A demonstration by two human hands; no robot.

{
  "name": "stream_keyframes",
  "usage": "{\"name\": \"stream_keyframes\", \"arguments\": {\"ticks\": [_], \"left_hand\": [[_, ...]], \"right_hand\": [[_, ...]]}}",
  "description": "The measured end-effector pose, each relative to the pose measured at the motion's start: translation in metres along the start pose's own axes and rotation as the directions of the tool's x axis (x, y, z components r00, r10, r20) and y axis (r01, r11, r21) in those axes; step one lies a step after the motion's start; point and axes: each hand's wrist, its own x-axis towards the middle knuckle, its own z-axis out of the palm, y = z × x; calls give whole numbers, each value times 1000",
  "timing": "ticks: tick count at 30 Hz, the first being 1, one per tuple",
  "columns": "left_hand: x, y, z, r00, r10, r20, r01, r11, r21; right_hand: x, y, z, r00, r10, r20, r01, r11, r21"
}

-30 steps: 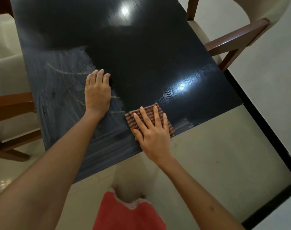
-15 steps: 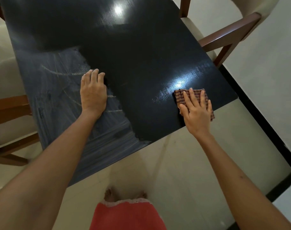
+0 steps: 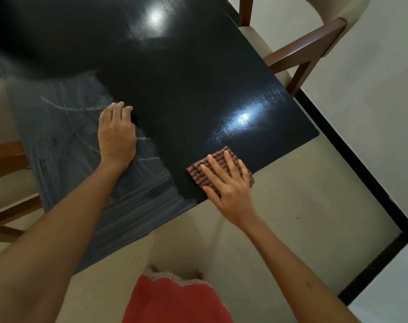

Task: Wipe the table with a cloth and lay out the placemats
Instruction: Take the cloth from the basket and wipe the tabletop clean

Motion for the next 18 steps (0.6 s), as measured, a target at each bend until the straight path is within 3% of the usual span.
{"name": "stream_keyframes", "arguments": {"ticks": [3,6,10,14,18], "left_hand": [[0,1,0,1000,6,9,-6,1000,0],[1,2,0,1000,12,4,-12,1000,10],[2,3,0,1000,23,-5,-23,999,32],[3,0,3,999,38,-26,-35,996,84],[3,0,4,992,127,7,-127,982,141]], "right_hand": [[7,51,-8,985,172,-34,-173,984,-39],[20,99,-24,923,385,17,-385,923,-1],[34,98,-39,872,489,19,-489,868,84],[50,85,-41,747,664,-11,-633,718,289],[92,48,-63,547,837,6,-676,438,593]]}}
